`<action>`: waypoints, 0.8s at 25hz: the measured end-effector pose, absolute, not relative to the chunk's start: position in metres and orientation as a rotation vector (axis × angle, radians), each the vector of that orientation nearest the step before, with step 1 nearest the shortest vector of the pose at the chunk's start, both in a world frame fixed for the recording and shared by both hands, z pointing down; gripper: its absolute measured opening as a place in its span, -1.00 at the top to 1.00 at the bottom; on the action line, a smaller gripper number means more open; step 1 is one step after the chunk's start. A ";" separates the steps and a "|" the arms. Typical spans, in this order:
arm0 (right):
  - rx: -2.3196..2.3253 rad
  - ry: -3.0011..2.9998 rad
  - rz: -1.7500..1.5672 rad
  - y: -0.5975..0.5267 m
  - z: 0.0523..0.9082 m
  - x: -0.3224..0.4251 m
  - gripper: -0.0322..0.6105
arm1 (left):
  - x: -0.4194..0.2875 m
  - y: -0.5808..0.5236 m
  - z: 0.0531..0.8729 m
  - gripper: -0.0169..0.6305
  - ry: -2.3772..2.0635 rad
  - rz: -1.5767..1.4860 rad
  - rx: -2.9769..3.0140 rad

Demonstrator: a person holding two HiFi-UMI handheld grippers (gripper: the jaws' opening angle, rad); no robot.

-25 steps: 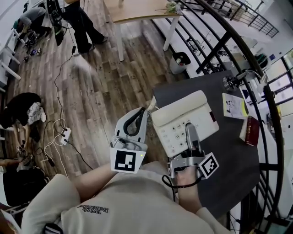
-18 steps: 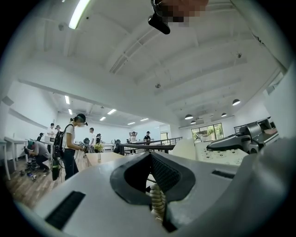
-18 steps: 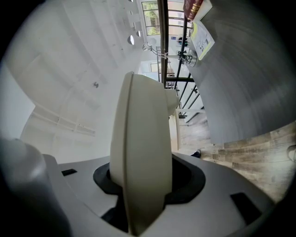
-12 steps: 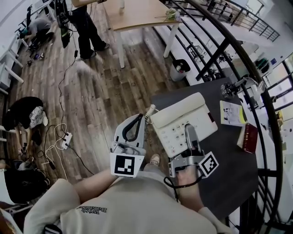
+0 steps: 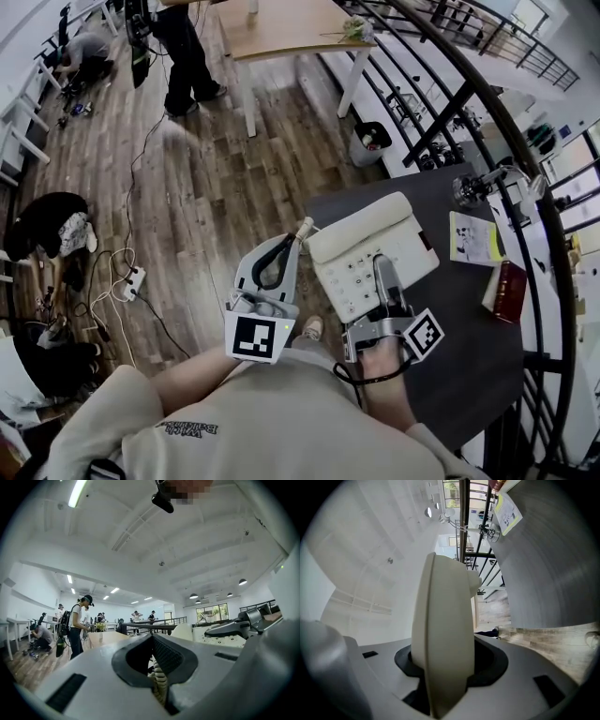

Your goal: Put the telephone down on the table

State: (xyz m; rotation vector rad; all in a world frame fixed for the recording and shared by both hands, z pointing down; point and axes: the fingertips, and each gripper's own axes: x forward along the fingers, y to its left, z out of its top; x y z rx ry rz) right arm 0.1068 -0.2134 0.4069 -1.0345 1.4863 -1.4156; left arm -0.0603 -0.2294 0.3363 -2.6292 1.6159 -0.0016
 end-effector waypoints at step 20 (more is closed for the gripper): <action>-1.219 1.385 -1.461 -0.297 0.487 0.125 0.29 | -0.052 -0.312 0.408 0.93 1.608 -0.191 -2.597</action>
